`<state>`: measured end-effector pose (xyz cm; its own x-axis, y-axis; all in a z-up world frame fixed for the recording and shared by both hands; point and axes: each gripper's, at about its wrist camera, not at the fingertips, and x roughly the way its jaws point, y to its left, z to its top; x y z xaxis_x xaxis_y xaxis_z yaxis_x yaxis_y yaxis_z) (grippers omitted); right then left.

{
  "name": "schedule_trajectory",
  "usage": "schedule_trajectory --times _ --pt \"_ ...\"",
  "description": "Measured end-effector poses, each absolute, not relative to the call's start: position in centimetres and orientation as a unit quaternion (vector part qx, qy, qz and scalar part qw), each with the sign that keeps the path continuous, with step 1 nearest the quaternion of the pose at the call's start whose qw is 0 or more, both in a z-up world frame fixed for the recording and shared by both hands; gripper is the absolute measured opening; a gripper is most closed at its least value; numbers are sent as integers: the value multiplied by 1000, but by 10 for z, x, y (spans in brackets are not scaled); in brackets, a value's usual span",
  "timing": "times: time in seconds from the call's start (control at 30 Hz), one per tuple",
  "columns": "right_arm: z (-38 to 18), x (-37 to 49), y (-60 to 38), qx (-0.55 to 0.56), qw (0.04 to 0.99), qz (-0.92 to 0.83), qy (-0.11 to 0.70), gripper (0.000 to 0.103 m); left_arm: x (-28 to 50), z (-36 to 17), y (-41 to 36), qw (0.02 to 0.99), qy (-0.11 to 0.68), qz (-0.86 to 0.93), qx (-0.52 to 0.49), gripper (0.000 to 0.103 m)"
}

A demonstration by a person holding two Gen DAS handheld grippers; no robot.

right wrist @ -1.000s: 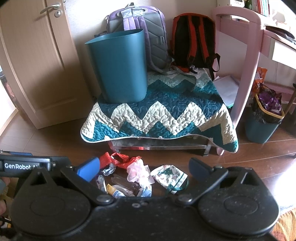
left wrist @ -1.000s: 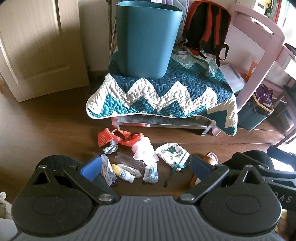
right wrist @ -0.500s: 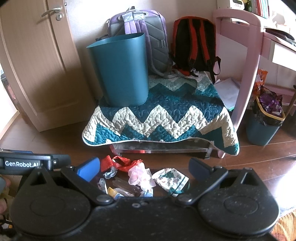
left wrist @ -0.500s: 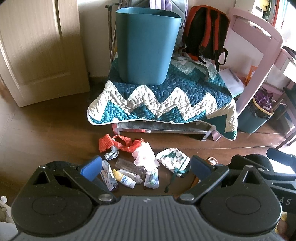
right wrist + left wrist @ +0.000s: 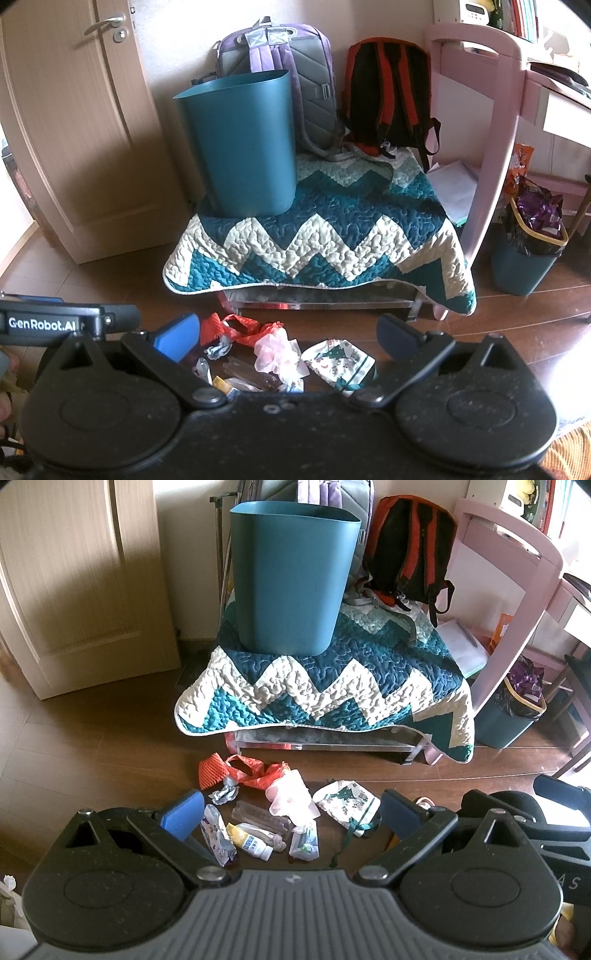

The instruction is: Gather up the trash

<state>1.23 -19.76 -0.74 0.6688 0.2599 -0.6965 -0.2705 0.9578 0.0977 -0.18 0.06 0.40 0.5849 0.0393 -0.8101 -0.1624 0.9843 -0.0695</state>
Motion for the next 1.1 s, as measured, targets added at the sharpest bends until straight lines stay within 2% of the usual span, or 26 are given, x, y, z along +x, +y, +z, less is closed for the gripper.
schedule_trajectory --times 0.7,0.9,1.1 --pt "-6 18 -193 -15 913 146 380 103 9 3 7 886 455 53 -66 102" --pt "-19 40 -187 -41 912 158 377 103 38 -19 22 895 440 56 -56 102" --pt "-56 89 -181 -52 902 180 388 102 90 -60 48 884 457 67 -74 102"
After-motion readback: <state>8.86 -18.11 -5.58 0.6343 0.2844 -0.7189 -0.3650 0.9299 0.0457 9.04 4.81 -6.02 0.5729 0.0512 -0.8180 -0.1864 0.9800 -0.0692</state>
